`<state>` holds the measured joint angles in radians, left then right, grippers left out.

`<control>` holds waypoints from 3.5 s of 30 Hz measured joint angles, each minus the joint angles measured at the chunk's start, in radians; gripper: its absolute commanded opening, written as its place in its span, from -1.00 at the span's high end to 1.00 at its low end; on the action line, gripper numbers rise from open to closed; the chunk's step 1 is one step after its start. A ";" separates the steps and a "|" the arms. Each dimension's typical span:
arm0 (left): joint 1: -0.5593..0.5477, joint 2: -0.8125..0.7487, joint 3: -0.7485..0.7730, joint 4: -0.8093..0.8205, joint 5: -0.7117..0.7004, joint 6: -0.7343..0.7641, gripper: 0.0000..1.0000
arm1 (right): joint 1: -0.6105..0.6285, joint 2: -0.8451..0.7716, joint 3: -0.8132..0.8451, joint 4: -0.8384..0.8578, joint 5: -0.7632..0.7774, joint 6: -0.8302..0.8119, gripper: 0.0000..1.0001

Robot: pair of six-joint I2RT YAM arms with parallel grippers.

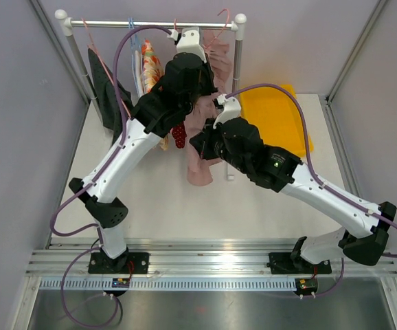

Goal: Remove the skirt from the hanger

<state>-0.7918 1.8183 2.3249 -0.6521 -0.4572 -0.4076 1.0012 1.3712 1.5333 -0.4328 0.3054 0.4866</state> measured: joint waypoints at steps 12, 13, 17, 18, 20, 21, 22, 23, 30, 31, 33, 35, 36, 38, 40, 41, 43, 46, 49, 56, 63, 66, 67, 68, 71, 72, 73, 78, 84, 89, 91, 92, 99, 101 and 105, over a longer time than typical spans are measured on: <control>-0.040 -0.021 -0.024 -0.086 0.012 -0.013 1.00 | 0.171 -0.161 -0.181 0.077 0.226 0.082 1.00; -0.043 -0.024 -0.024 -0.107 0.022 -0.021 1.00 | 0.208 -0.185 -0.205 0.085 0.291 0.105 1.00; 0.015 -0.024 -0.022 -0.095 0.011 -0.011 1.00 | 0.449 -0.230 -0.266 -0.020 0.378 0.184 1.00; 0.037 -0.023 -0.017 -0.090 0.008 -0.009 1.00 | 0.504 -0.227 -0.270 -0.053 0.407 0.210 1.00; 0.079 -0.018 -0.007 -0.092 0.006 -0.007 1.00 | 0.591 -0.204 -0.269 -0.117 0.476 0.258 1.00; 0.092 -0.016 0.000 -0.096 0.008 -0.007 1.00 | 0.614 -0.192 -0.267 -0.138 0.506 0.277 1.00; 0.103 -0.014 0.008 -0.100 0.008 -0.007 1.00 | 0.642 -0.171 -0.263 -0.165 0.544 0.299 1.00; 0.111 -0.011 0.016 -0.107 0.010 -0.007 1.00 | 0.655 -0.155 -0.259 -0.182 0.570 0.314 1.00; 0.118 -0.010 0.032 -0.152 0.109 -0.019 1.00 | 0.686 -0.083 -0.235 -0.256 0.709 0.381 1.00; 0.118 -0.012 0.036 -0.172 0.142 -0.028 1.00 | 0.686 -0.084 -0.235 -0.264 0.724 0.381 1.00; 0.106 -0.026 0.027 -0.215 0.197 -0.042 1.00 | 0.671 -0.088 -0.234 -0.270 0.733 0.358 1.00; 0.082 -0.080 -0.041 -0.237 0.222 -0.056 1.00 | 0.618 -0.097 -0.235 -0.266 0.705 0.310 1.00; 0.061 -0.125 -0.104 -0.236 0.228 -0.066 1.00 | 0.579 -0.104 -0.236 -0.259 0.686 0.278 1.00; 0.015 -0.245 -0.262 -0.223 0.234 -0.094 1.00 | 0.494 -0.129 -0.245 -0.232 0.641 0.220 1.00; -0.034 -0.375 -0.415 -0.227 0.245 -0.133 1.00 | 0.397 -0.155 -0.254 -0.198 0.609 0.154 1.00; -0.053 -0.444 -0.486 -0.208 0.259 -0.153 1.00 | 0.350 -0.163 -0.256 -0.183 0.592 0.124 1.00; -0.078 -0.554 -0.573 -0.215 0.275 -0.193 1.00 | 0.279 -0.165 -0.256 -0.153 0.573 0.073 1.00; -0.130 -0.640 -0.586 -0.230 0.279 -0.232 1.00 | 0.204 -0.144 -0.254 -0.117 0.537 0.002 1.00; -0.235 -0.685 -0.586 -0.266 0.278 -0.268 1.00 | 0.135 -0.107 -0.231 -0.106 0.512 -0.074 1.00; -0.481 -0.727 -0.727 -0.415 0.151 -0.353 1.00 | -0.150 -0.079 -0.014 -0.143 0.434 -0.240 1.00; -0.504 -0.780 -0.886 -0.468 0.036 -0.387 1.00 | -0.415 0.108 0.603 -0.184 0.372 -0.468 1.00; -0.505 -0.772 -0.859 -0.472 -0.027 -0.362 1.00 | -0.493 0.206 0.797 -0.174 0.338 -0.518 1.00; -0.505 -0.759 -0.838 -0.476 -0.051 -0.348 1.00 | -0.522 0.241 0.853 -0.177 0.327 -0.525 1.00; -0.504 -0.743 -0.818 -0.476 -0.069 -0.337 1.00 | -0.551 0.277 0.900 -0.183 0.315 -0.528 1.00; -0.475 -0.676 -0.745 -0.459 -0.110 -0.283 1.00 | -0.614 0.373 0.991 -0.184 0.275 -0.534 1.00; -0.457 -0.660 -0.734 -0.451 -0.116 -0.269 1.00 | -0.632 0.404 1.002 -0.183 0.261 -0.534 1.00; -0.433 -0.641 -0.721 -0.443 -0.120 -0.253 1.00 | -0.648 0.434 1.005 -0.184 0.240 -0.531 1.00; -0.292 -0.563 -0.698 -0.384 -0.113 -0.171 1.00 | -0.722 0.587 1.002 -0.187 0.128 -0.488 1.00; -0.155 -0.467 -0.597 -0.315 -0.062 -0.091 1.00 | -0.804 0.660 0.948 -0.177 0.042 -0.435 1.00; -0.076 -0.326 -0.376 -0.268 -0.005 -0.026 1.00 | -0.864 0.620 0.698 -0.117 -0.008 -0.323 -0.99; -0.053 -0.270 -0.288 -0.240 0.014 -0.007 1.00 | -0.881 0.619 0.603 -0.143 -0.042 -0.263 -0.99; -0.037 -0.234 -0.227 -0.245 0.034 0.000 1.00 | -0.888 0.607 0.520 -0.123 -0.062 -0.227 -0.99; 0.056 -0.054 0.013 -0.164 0.161 0.019 1.00 | -0.891 0.377 -0.164 -0.051 -0.249 -0.047 -0.99; 0.080 -0.031 0.013 -0.130 0.202 0.014 1.00 | -0.882 0.287 -0.277 -0.032 -0.292 -0.023 -0.99; 0.129 0.040 0.036 -0.055 0.299 -0.024 1.00 | -0.850 0.123 -0.379 0.009 -0.336 -0.010 -0.99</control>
<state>-0.6632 1.8584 2.3611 -0.7067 -0.1581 -0.4316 0.1509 1.4940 1.1545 -0.4236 -0.0311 0.4763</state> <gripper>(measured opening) 0.028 0.993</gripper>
